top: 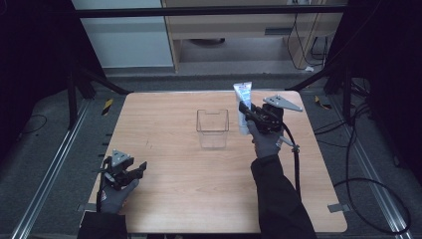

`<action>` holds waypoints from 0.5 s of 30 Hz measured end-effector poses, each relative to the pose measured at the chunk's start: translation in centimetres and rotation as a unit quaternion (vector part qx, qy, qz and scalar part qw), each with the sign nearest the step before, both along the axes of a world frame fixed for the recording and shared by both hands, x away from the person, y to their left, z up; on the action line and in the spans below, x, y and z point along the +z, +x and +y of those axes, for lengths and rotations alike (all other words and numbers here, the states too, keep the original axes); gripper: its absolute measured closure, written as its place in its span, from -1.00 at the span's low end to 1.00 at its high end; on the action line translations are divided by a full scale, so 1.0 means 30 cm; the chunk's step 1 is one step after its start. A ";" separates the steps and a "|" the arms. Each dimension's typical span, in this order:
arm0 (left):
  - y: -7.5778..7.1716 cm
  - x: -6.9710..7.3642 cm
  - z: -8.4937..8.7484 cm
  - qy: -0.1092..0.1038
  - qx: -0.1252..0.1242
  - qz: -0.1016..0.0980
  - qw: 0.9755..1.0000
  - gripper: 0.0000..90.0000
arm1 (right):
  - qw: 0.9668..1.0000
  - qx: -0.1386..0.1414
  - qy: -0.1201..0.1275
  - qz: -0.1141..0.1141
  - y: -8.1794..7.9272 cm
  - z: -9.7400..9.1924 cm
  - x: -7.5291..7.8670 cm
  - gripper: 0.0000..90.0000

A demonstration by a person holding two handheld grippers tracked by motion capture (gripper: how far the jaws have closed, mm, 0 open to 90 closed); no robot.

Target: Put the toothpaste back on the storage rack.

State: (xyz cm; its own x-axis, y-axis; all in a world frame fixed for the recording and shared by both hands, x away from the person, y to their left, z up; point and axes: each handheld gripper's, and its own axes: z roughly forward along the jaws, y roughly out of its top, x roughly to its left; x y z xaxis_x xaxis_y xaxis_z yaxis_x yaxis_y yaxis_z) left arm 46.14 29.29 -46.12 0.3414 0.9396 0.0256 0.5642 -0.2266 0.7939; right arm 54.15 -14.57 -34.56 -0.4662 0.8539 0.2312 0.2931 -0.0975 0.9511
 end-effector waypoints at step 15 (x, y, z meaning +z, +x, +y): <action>0.002 0.001 0.008 -0.005 0.002 0.000 1.000 -0.01 | 0.999 -0.005 0.027 -0.021 0.111 0.135 -0.030 0.62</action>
